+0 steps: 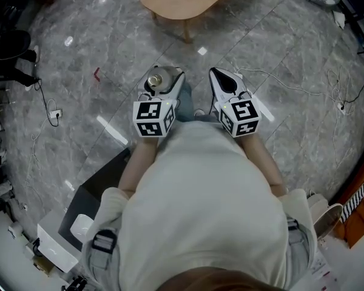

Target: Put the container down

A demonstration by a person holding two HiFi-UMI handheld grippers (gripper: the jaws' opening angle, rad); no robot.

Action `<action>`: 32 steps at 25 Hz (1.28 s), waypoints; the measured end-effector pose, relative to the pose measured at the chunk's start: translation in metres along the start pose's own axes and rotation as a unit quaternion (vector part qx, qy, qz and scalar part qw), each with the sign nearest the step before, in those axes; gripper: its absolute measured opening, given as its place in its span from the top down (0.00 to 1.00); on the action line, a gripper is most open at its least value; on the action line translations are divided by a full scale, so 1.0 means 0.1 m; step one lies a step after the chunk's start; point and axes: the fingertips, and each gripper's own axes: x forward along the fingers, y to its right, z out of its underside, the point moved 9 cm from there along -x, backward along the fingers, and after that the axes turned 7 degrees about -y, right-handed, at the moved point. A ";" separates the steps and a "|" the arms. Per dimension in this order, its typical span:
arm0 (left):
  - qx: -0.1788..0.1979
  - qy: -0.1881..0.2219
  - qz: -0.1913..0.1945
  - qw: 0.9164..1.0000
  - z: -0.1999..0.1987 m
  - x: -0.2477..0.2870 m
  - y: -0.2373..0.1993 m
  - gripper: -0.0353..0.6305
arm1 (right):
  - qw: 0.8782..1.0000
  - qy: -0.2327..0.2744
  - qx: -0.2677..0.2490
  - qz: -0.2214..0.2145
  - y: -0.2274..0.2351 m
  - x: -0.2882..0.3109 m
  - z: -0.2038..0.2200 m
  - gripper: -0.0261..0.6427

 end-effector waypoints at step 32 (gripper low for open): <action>0.000 -0.008 0.047 0.999 -1.49 1.88 -1.60 0.43 | 0.999 0.004 0.022 0.049 1.04 2.07 -1.47 0.96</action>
